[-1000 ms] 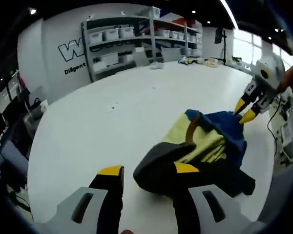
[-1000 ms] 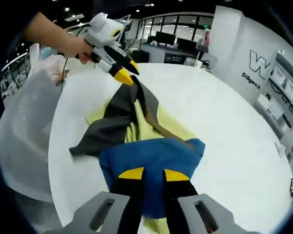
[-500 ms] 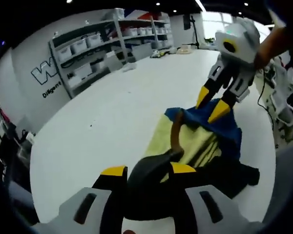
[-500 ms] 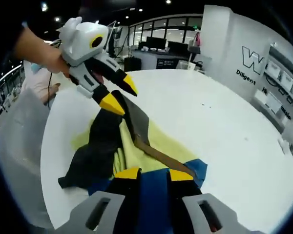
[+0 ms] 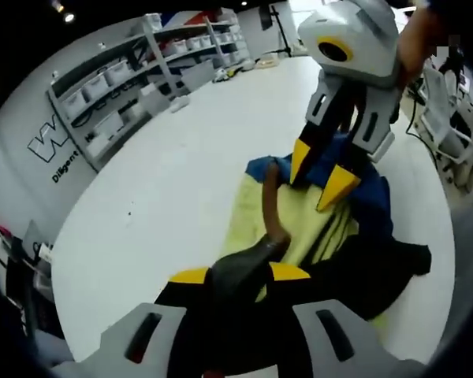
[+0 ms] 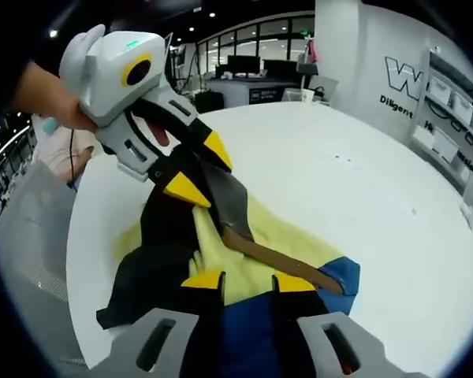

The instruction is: Fold the garment on the visible template until the final outline fits inside the template.

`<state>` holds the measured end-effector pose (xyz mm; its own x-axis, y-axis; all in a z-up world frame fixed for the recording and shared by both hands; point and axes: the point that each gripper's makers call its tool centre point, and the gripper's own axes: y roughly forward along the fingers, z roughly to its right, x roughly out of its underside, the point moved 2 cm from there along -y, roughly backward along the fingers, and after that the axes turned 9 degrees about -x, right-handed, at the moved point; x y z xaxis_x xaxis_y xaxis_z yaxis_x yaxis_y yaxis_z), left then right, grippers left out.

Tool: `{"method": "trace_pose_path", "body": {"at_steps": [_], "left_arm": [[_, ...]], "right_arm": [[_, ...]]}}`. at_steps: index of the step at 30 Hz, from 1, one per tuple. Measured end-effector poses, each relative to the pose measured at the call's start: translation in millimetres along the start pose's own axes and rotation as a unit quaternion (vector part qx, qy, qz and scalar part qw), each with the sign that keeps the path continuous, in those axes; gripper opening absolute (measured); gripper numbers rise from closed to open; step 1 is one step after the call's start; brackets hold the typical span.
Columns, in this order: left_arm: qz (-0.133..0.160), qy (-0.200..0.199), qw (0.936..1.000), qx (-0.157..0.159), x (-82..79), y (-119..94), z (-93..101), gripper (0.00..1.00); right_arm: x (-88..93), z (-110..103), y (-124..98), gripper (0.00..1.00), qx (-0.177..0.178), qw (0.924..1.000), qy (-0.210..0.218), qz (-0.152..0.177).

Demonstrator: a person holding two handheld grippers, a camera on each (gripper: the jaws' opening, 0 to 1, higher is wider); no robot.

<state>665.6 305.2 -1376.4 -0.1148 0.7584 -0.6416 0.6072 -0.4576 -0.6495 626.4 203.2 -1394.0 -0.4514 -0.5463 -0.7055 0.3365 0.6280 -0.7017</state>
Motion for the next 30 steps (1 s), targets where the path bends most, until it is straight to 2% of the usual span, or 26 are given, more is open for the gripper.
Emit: {"method": "trace_pose_path", "body": {"at_steps": [6,10,14,17,21,23,25,30], "left_arm": [[-0.013,0.033,0.9993,0.005,5.7,4.0,-0.6,0.17],[-0.018,0.027,0.9995,0.006,6.6,5.8,-2.4,0.02],[-0.023,-0.001,0.9997,0.002,7.1,6.0,-6.0,0.02],[-0.025,0.002,0.9997,0.000,9.9,4.8,-7.8,0.02],[-0.029,0.001,0.9996,-0.003,13.7,1.8,-12.6,0.01],[-0.032,0.000,0.9995,-0.007,15.2,0.1,-16.3,0.01],[-0.036,-0.020,0.9990,-0.014,18.4,-1.0,-22.4,0.01],[-0.049,-0.021,0.9984,-0.018,27.7,-0.9,-23.5,0.01]], "right_arm": [[21.1,13.1,-10.8,0.20,0.014,0.9994,0.020,-0.022],[39.3,23.0,-20.6,0.16,0.030,0.9982,0.028,-0.043],[50.5,27.2,-26.7,0.13,0.033,0.9973,0.042,-0.051],[52.4,24.8,-31.1,0.00,0.029,0.9972,0.038,-0.058],[54.6,27.3,-38.9,0.00,0.034,0.9969,0.008,-0.070],[61.4,29.8,-44.6,0.00,0.036,0.9958,-0.009,-0.084],[68.4,33.6,-51.0,0.00,0.041,0.9950,-0.009,-0.091],[88.2,47.0,-68.7,0.00,0.060,0.9926,0.004,-0.106]]}}
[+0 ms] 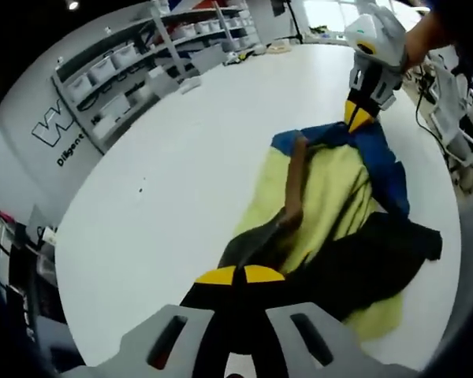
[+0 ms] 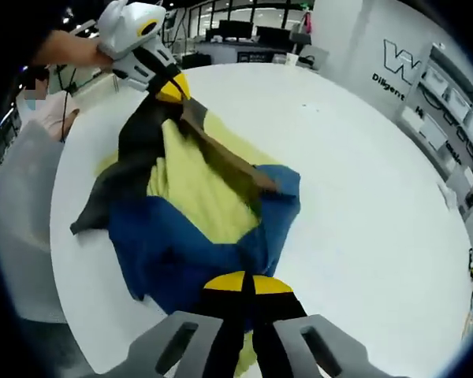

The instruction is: Fold the garment on the visible template until the final outline fits inside the template.

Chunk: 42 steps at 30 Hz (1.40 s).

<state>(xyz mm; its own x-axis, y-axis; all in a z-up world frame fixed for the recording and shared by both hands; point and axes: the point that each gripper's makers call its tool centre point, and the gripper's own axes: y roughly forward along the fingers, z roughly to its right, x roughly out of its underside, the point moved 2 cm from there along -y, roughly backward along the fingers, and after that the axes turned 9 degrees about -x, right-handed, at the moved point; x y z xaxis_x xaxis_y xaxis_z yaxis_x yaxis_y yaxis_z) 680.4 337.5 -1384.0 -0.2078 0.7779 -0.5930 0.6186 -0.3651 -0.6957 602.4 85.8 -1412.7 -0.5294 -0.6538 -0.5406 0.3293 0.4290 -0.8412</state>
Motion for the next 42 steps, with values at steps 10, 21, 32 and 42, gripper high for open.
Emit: {"method": "trace_pose_path", "body": {"at_steps": [10,21,32,42], "left_arm": [[-0.002,0.009,0.9999,0.008,3.0,5.0,12.6,0.04],[0.021,0.085,0.9956,0.033,-5.1,8.2,31.6,0.21],[0.019,0.141,0.9887,0.046,-7.1,14.0,33.1,0.22],[0.018,0.158,0.9859,0.054,-9.7,21.5,32.0,0.21]], "right_arm": [[24.1,15.4,-7.7,0.00,0.023,0.9996,0.012,-0.010],[-23.7,18.9,-8.5,0.08,0.026,0.9980,-0.005,0.058],[-60.7,26.0,-9.3,0.15,0.016,0.9937,-0.059,0.094],[-83.7,20.2,2.2,0.15,-0.003,0.9919,-0.062,0.111]]}}
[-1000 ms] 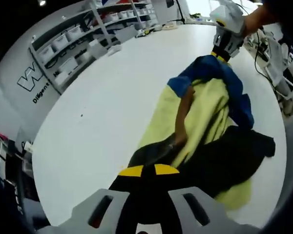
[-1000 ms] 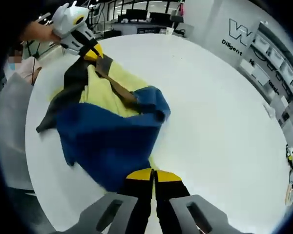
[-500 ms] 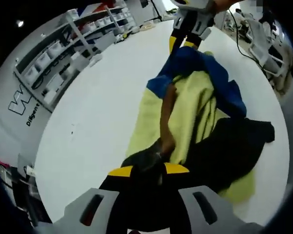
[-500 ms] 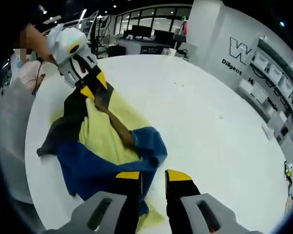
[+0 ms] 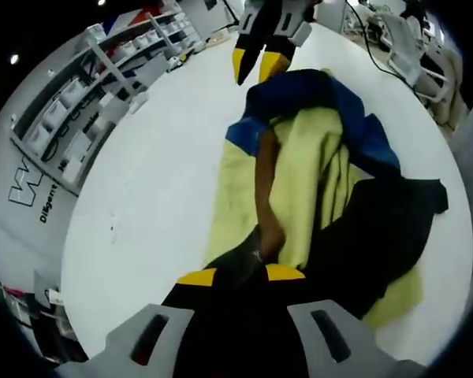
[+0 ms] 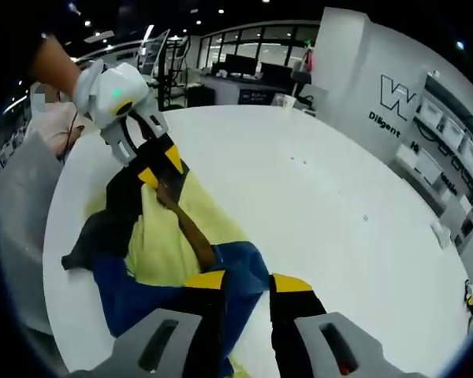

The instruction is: Fold the garment on the visible template until the final outline fits inside the template.

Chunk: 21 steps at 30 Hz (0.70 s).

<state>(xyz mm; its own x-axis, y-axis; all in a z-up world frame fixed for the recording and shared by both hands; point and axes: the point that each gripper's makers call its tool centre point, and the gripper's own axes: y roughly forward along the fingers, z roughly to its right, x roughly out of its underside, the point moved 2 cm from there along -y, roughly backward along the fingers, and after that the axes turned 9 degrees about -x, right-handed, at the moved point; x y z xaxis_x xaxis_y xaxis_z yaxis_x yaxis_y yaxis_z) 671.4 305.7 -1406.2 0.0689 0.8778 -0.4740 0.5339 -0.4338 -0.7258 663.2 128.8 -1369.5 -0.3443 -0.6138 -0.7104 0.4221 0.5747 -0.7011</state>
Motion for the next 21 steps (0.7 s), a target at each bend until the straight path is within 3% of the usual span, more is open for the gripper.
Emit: {"method": "trace_pose_path", "body": {"at_steps": [8,14,21], "left_arm": [[0.001,-0.001,1.0000,0.005,-0.4,1.0,1.1,0.19],[0.001,-0.004,1.0000,0.007,-0.4,3.3,0.6,0.19],[0.006,-0.001,0.9999,0.011,0.1,1.1,-0.3,0.17]], "right_arm": [[-29.2,-2.7,10.0,0.16,-0.007,0.9997,-0.003,0.022],[-7.8,-17.2,35.7,0.25,-0.026,0.9991,0.004,-0.033],[23.6,-5.0,25.0,0.19,-0.022,0.9960,0.000,-0.087]]}}
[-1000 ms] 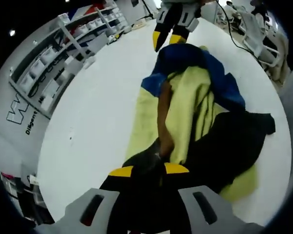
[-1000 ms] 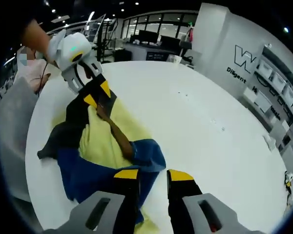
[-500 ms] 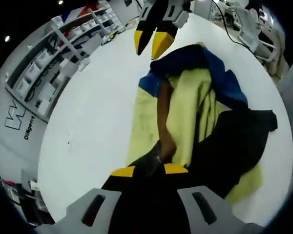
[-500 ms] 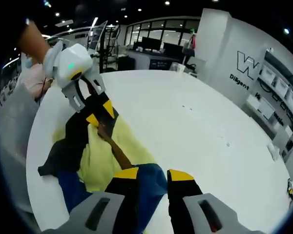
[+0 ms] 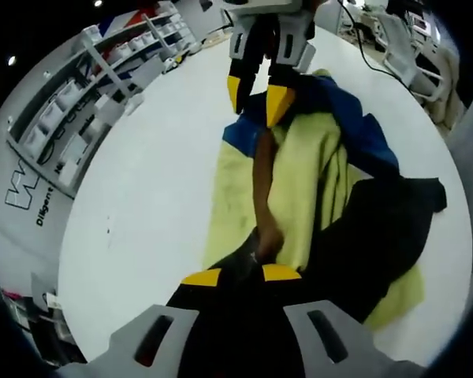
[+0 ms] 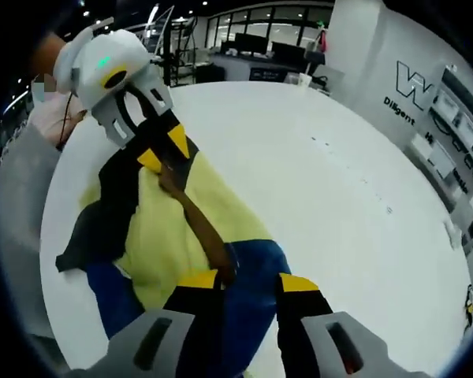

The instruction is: Fold the garment on the visible template until the final outline fits inside the template.

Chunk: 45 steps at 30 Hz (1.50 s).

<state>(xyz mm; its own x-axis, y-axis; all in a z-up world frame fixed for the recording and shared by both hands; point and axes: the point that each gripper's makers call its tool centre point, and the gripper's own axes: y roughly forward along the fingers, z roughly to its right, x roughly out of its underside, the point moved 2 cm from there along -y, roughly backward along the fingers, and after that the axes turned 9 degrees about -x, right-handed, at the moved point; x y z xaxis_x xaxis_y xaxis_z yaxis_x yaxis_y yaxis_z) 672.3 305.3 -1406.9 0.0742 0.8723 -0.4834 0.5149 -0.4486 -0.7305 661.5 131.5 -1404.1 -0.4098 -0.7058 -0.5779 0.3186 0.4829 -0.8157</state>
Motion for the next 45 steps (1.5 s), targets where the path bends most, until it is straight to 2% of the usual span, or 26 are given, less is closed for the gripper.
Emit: {"method": "trace_pose_path", "body": {"at_steps": [6,8,10,12,15,20,23,27,29,32,35,36,39,40,45], "left_arm": [[0.002,-0.008,1.0000,-0.005,1.0,-0.3,-5.8,0.14],[-0.001,-0.008,0.9999,-0.007,2.4,-0.2,-6.7,0.14],[-0.003,-0.013,0.9999,-0.008,3.3,0.1,-7.4,0.14],[-0.004,-0.015,0.9999,-0.008,3.6,0.8,-7.7,0.14],[-0.004,-0.013,0.9999,-0.007,3.0,1.0,-7.0,0.14],[-0.008,-0.010,0.9999,-0.003,4.6,0.7,-4.5,0.14],[-0.012,-0.014,0.9998,-0.005,6.1,0.6,-5.2,0.13],[-0.019,-0.012,0.9997,-0.006,9.0,1.7,-5.5,0.08],[-0.024,-0.015,0.9996,-0.009,11.1,2.7,-7.2,0.02],[-0.025,-0.026,0.9993,-0.010,11.2,3.0,-8.6,0.02],[-0.027,-0.035,0.9989,-0.011,11.3,3.6,-9.3,0.02],[-0.029,-0.040,0.9987,-0.011,11.7,3.7,-9.5,0.02],[-0.035,-0.092,0.9951,-0.012,10.9,2.2,-10.1,0.02],[-0.038,-0.096,0.9946,-0.013,11.9,1.7,-12.3,0.01],[-0.034,-0.146,0.9884,-0.025,10.1,-4.1,-19.9,0.01]], "right_arm": [[36.3,15.4,-11.1,0.14,0.021,0.9989,0.010,-0.040],[41.7,18.4,-12.1,0.13,0.022,0.9988,0.010,-0.042],[38.4,18.3,-13.6,0.17,0.024,0.9991,0.015,-0.032],[30.3,18.3,-13.8,0.20,0.028,0.9994,0.001,-0.019],[19.0,13.8,-9.6,0.20,0.016,0.9998,-0.010,-0.008],[14.9,9.2,7.1,0.18,0.005,0.9991,-0.037,-0.020],[16.5,10.8,15.8,0.17,0.003,0.9989,-0.038,-0.025],[14.6,12.3,15.3,0.10,0.004,0.9994,-0.026,-0.021],[12.4,12.5,12.9,0.00,0.004,0.9995,-0.026,-0.016],[9.1,10.6,9.5,0.00,0.004,0.9995,-0.032,-0.009],[8.6,13.5,6.4,0.00,0.007,0.9998,-0.019,0.000],[8.2,14.7,4.8,0.00,0.009,0.9999,-0.013,0.004],[4.9,17.8,-2.0,0.00,0.016,0.9995,0.015,0.025],[3.7,18.8,-4.3,0.00,0.018,0.9991,0.021,0.031],[-3.8,22.0,-19.3,0.00,0.028,0.9973,0.032,0.059]]}}
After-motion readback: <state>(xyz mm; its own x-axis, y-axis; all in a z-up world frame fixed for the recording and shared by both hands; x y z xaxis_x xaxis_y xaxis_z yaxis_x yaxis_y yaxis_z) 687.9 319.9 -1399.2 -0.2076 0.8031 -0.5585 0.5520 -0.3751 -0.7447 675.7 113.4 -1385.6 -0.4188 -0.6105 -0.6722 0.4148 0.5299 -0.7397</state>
